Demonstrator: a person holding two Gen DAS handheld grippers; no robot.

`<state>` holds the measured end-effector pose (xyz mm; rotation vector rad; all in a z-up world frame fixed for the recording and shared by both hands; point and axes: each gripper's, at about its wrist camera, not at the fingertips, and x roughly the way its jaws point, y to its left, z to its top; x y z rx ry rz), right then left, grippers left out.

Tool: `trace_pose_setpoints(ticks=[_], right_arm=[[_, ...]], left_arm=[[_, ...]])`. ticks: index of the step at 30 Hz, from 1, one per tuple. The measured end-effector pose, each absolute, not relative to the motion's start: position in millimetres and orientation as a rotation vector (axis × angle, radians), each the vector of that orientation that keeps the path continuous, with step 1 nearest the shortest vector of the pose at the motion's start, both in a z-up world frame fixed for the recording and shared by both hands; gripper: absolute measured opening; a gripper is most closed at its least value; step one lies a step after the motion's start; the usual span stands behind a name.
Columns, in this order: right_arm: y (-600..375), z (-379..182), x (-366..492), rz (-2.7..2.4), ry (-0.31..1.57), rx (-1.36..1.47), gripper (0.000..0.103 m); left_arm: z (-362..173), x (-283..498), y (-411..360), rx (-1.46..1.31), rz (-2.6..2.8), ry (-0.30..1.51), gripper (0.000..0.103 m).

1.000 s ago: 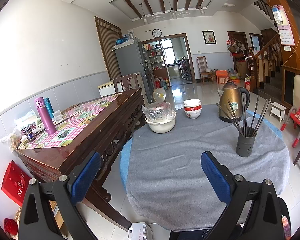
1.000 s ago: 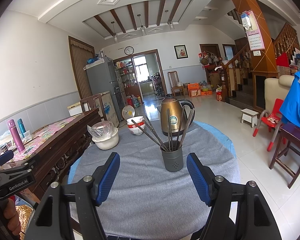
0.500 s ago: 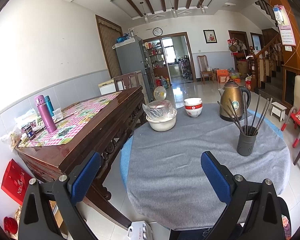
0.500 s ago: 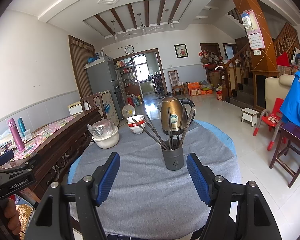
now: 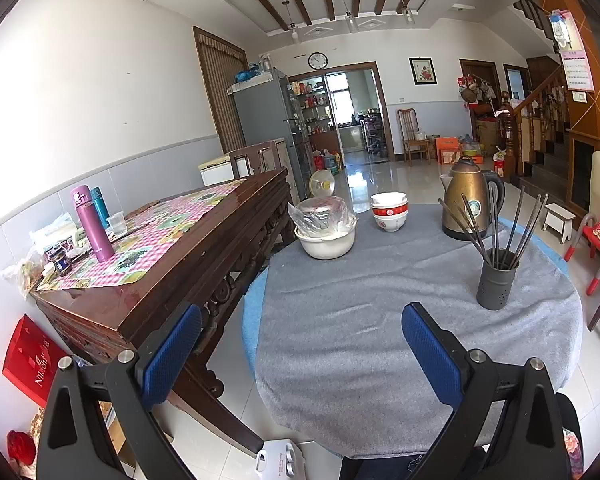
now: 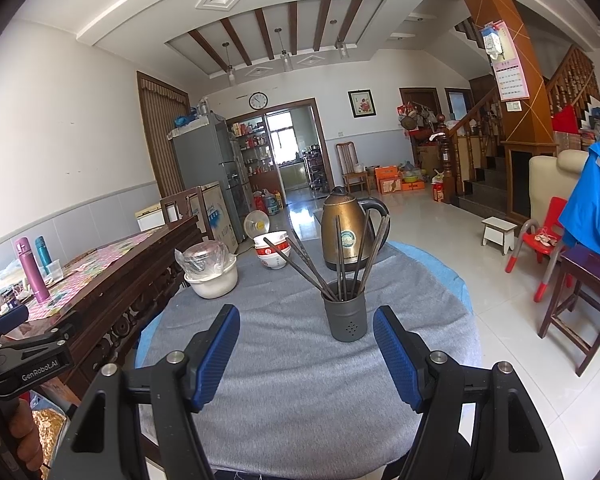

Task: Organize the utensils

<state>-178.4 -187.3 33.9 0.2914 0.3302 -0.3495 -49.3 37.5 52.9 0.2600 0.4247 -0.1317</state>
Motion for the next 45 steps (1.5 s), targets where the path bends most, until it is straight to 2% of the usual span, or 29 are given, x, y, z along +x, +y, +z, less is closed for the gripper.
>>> trace_pose_setpoints(ticks=[45], right_arm=[[-192.6,27.3,-178.4,-0.348,0.337,0.291,0.073]], left_arm=[[44.9,-46.1,41.3,0.267,-0.118,0.435,0.100]])
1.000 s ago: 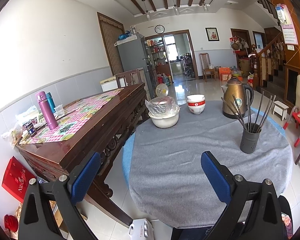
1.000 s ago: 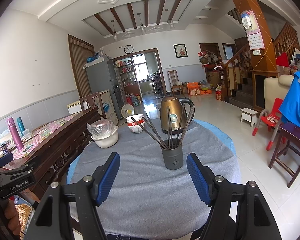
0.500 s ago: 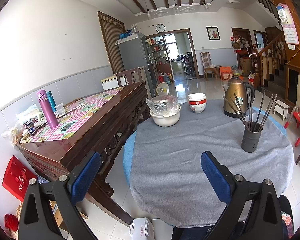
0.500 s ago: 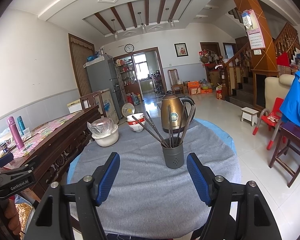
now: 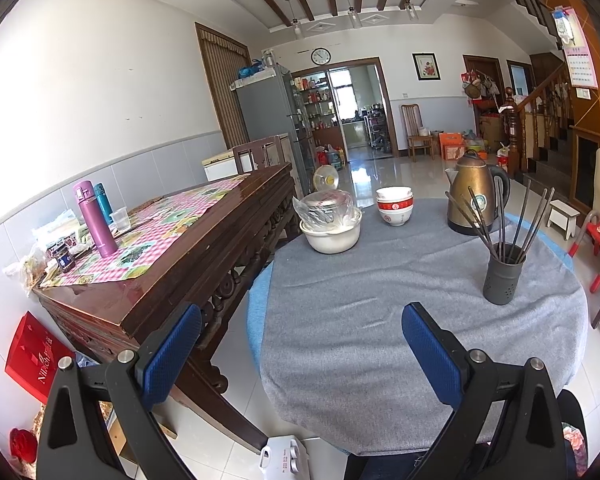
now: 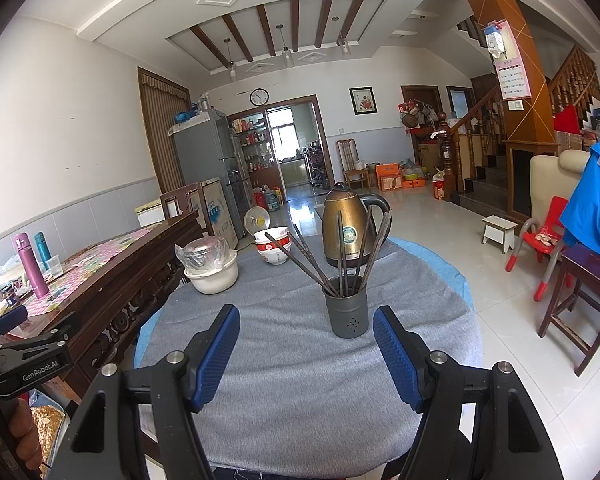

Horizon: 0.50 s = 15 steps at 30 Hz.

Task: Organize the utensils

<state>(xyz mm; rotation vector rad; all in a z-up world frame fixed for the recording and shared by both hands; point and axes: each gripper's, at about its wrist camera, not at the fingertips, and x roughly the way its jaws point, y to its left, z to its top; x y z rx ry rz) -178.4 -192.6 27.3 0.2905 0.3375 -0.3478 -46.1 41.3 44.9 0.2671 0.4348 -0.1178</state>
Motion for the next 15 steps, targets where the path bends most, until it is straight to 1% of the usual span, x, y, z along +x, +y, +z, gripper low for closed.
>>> trace_pose_setpoints(ticks=[15], right_arm=[[-192.5,27.7,-177.2,-0.348,0.336,0.288,0.073]], left_arm=[[45.9,-47.5,40.3,0.268,-0.116,0.434,0.100]])
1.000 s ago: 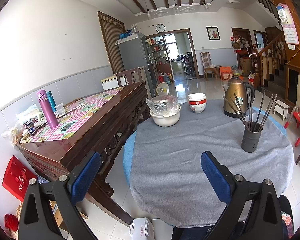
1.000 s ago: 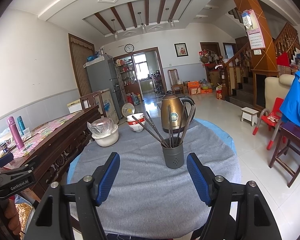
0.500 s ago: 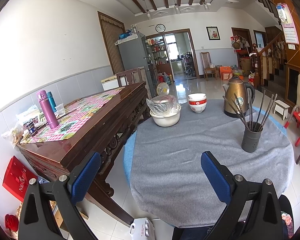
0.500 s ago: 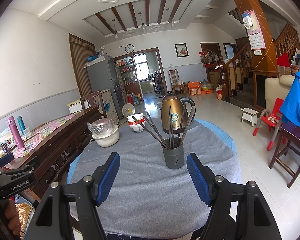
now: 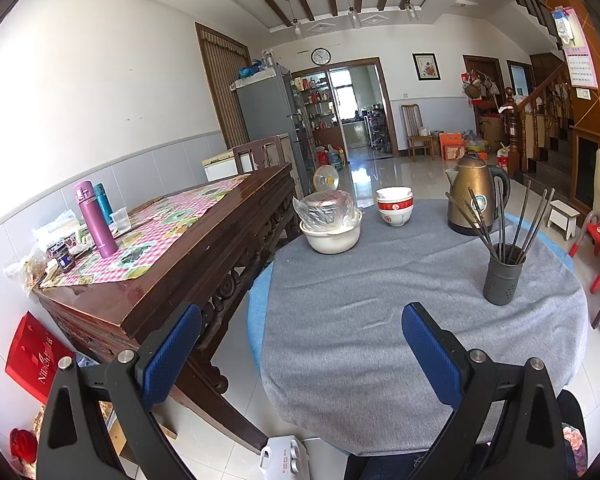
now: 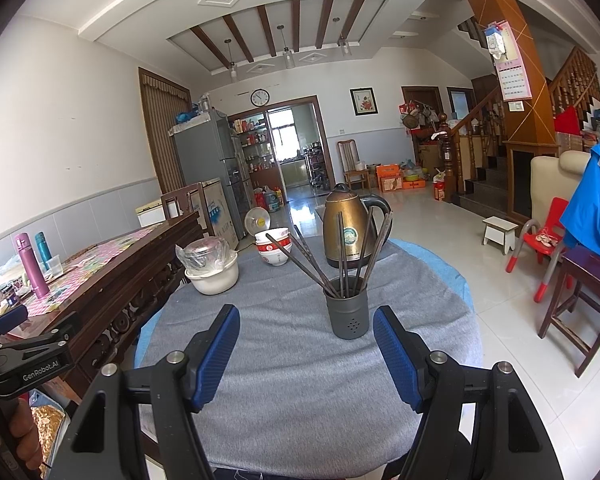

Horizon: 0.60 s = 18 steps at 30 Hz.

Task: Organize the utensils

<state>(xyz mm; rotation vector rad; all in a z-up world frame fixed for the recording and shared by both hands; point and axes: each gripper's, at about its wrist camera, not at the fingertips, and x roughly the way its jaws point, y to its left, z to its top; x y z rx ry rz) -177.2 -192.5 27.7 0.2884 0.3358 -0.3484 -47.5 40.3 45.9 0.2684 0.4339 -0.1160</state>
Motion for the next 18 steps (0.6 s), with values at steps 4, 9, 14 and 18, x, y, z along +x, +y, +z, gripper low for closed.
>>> trace_pose_setpoints(ticks=[4,9,14,18], right_arm=[[-192.8,27.5,-177.2,-0.347,0.336,0.289,0.073],[-192.9,27.4,-177.2,-0.348,0.336,0.289,0.073],[-194.6,29.7,-176.8,-0.351,0.332,0.291,0.073],[-196.2,30.9,-177.9,-0.355,0.328,0.288,0.073]], left_arm=[[46.3,-47.5,40.3,0.269,-0.116,0.433,0.100],[46.5,-47.9,40.5,0.267,-0.115,0.435,0.100],[46.5,-47.7,40.4,0.266,-0.117,0.435,0.100],[46.3,-47.4,40.2,0.267,-0.119,0.436,0.100]])
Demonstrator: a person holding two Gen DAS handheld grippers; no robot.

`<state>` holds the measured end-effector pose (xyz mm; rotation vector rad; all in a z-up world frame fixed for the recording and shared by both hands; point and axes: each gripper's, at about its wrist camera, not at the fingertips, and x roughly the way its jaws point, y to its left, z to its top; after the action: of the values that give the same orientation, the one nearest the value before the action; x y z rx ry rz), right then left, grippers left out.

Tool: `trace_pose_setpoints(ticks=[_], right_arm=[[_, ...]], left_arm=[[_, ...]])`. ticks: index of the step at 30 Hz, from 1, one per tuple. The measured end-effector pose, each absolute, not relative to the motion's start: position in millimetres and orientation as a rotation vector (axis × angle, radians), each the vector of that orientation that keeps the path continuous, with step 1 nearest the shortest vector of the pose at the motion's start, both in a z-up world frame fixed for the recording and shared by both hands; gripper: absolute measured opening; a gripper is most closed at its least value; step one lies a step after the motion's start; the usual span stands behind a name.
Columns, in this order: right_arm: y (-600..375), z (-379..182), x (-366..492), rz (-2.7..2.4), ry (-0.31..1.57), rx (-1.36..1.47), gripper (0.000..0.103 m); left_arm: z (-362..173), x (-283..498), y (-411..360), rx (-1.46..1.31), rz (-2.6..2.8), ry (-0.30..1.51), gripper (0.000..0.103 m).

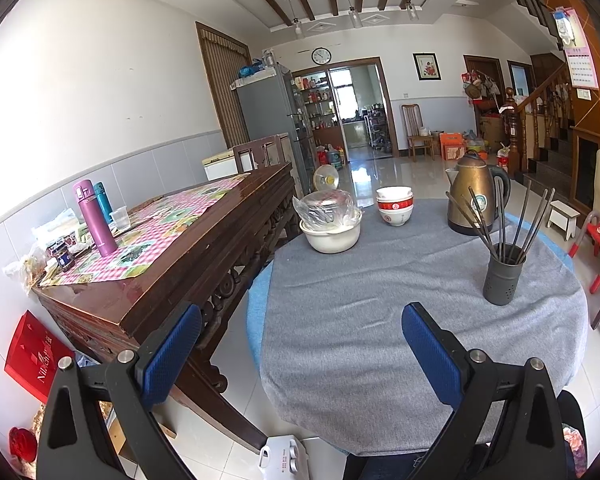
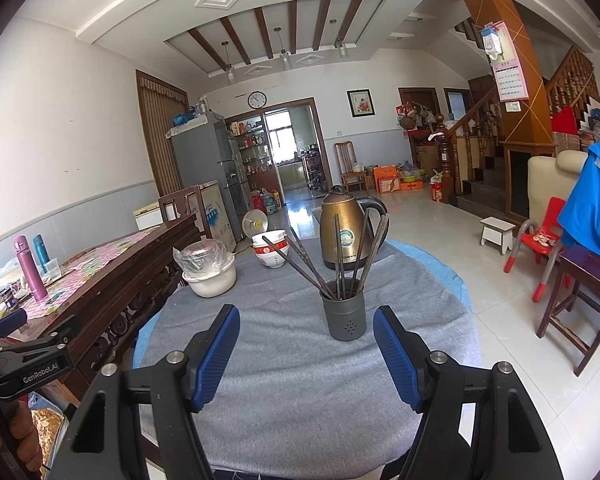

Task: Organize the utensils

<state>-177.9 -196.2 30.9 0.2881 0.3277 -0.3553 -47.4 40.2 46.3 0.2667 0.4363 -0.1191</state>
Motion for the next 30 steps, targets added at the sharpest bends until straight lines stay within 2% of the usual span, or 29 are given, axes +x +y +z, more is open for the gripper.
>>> trace_pose_setpoints(ticks=[19,30], right_arm=[[-216.4,40.8,-142.3,-0.362,0.326,0.227,0.073],[-263.9,9.1,-86.5,-0.386,0.393,0.256,0.073]], left_arm=[[39.2,-14.2,19.2,0.245,-0.104,0.466,0.100],[7.5,44.5,-14.0,0.233,-0.114,0.562,0.100]])
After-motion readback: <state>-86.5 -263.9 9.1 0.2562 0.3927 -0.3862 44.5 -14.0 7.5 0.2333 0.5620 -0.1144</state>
